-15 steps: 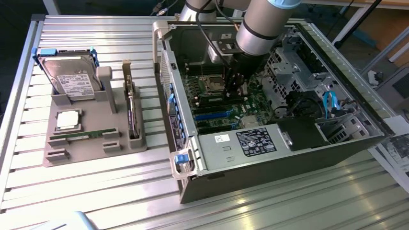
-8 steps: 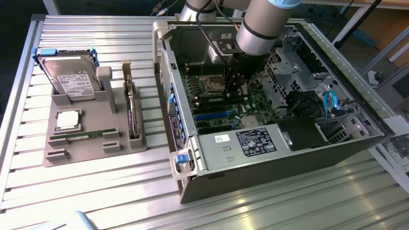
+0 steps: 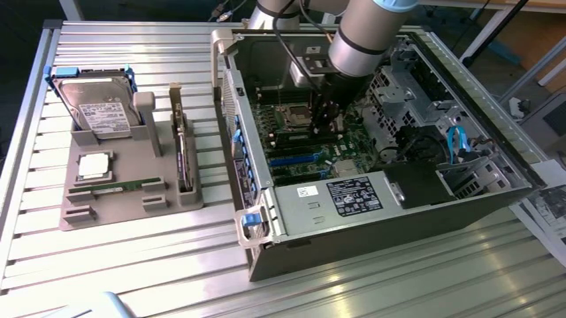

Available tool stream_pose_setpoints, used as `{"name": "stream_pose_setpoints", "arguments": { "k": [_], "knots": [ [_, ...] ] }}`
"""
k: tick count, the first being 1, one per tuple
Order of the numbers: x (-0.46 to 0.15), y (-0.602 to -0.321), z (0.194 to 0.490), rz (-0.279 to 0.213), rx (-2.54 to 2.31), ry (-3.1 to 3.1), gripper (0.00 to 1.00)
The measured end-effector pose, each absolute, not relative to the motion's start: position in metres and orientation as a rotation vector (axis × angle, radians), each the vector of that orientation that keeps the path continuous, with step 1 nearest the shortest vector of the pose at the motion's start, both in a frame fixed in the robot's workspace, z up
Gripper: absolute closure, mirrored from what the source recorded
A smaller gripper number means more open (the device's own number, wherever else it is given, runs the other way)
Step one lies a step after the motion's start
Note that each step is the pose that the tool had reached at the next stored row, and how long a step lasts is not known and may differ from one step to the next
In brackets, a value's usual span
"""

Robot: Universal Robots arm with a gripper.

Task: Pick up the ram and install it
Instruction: 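Insert the ram into the slot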

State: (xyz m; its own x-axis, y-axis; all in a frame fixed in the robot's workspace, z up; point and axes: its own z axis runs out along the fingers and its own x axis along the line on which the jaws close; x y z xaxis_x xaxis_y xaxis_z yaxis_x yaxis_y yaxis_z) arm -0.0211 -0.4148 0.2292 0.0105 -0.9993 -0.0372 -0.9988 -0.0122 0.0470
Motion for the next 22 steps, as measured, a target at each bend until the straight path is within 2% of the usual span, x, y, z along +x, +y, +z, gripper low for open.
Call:
{"name": "stream_pose_setpoints", "arguments": {
  "k": [22],
  "knots": [
    [-0.0273, -0.4168, 0.2314, -0.092, 2.226, -2.204, 0.86]
  ]
}}
